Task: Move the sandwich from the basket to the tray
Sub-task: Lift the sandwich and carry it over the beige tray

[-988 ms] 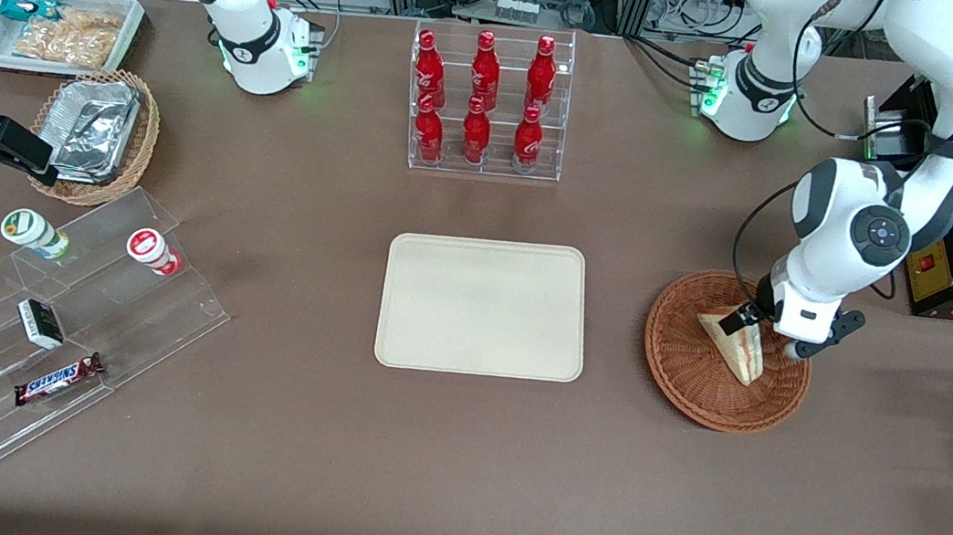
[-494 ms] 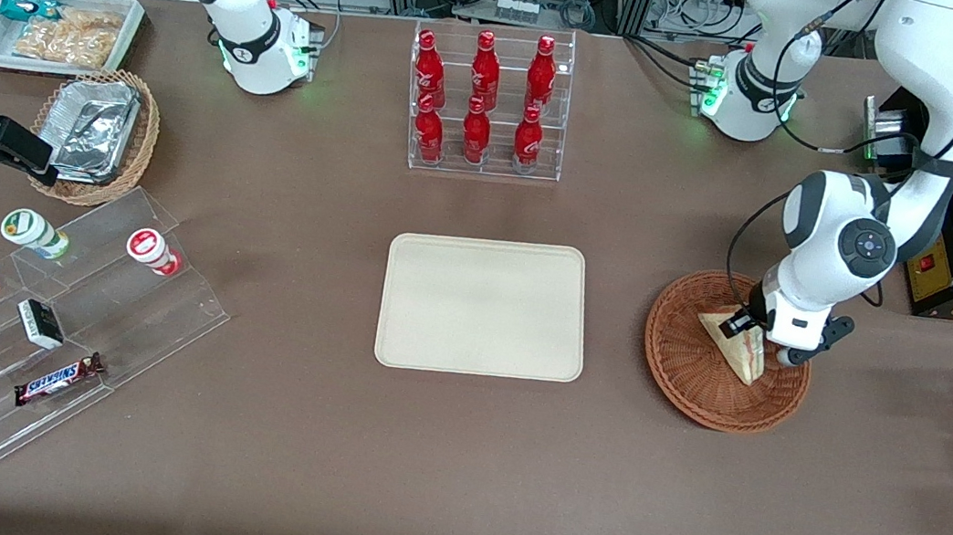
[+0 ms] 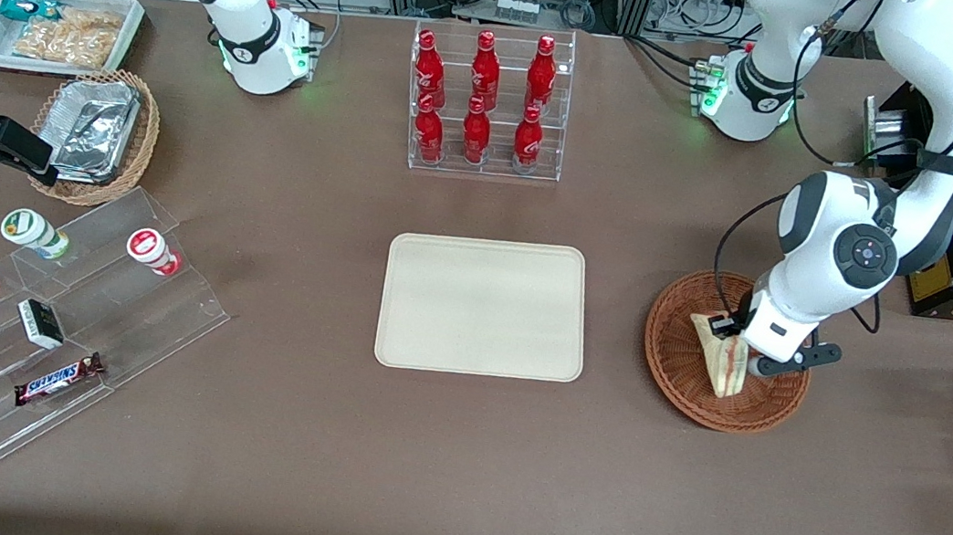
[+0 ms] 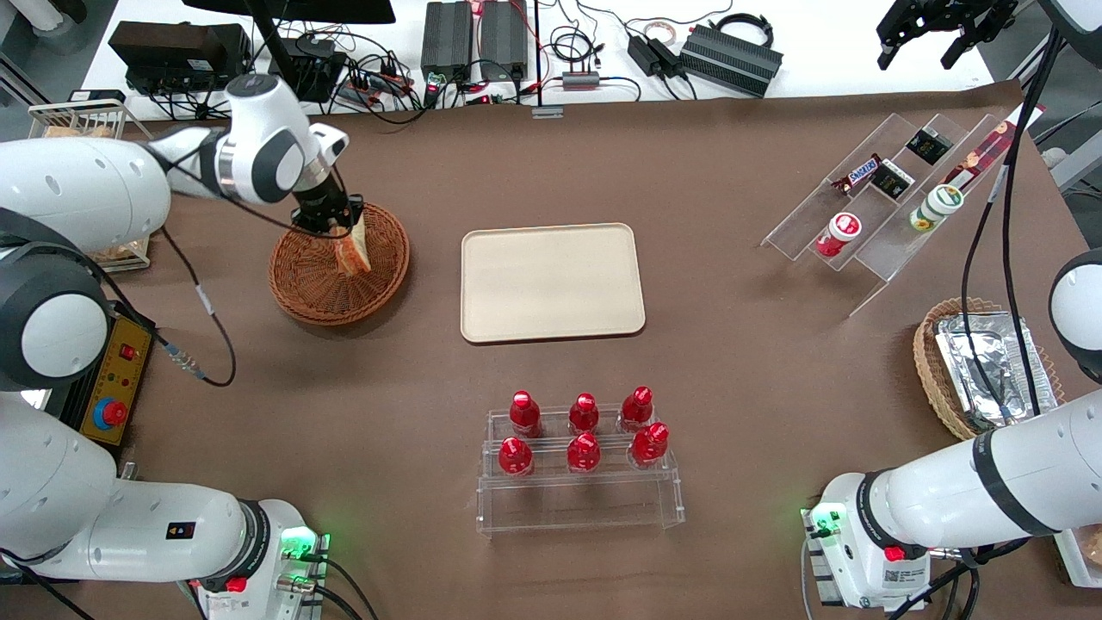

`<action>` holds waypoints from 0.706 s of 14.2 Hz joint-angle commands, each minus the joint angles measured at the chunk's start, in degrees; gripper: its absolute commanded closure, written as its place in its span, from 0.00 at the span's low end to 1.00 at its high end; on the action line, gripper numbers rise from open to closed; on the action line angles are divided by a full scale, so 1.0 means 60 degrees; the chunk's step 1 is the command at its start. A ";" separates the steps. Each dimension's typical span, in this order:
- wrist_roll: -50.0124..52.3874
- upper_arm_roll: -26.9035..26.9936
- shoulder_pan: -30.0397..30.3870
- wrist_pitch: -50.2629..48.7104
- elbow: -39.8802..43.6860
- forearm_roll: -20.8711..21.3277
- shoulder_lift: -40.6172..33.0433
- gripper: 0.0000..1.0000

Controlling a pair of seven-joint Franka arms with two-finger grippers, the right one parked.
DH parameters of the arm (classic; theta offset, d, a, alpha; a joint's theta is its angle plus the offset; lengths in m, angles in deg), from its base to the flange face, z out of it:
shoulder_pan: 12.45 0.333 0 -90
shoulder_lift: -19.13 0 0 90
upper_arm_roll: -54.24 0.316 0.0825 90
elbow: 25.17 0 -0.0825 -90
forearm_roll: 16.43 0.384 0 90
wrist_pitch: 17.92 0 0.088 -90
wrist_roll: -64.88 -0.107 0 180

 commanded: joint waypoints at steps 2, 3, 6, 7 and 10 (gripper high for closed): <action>-0.0021 -0.0043 -0.1428 -0.2018 0.2900 -0.0017 0.1666 0.97; 0.0387 -0.0043 -0.1839 -0.2021 0.3166 -0.0032 0.1829 0.98; 0.1794 -0.0043 -0.3084 -0.2006 0.4395 0.0041 0.2910 1.00; 0.2102 -0.0043 -0.3408 -0.2006 0.4704 0.0041 0.3306 1.00; 0.3157 -0.0028 -0.4317 -0.2006 0.5759 0.0027 0.4187 1.00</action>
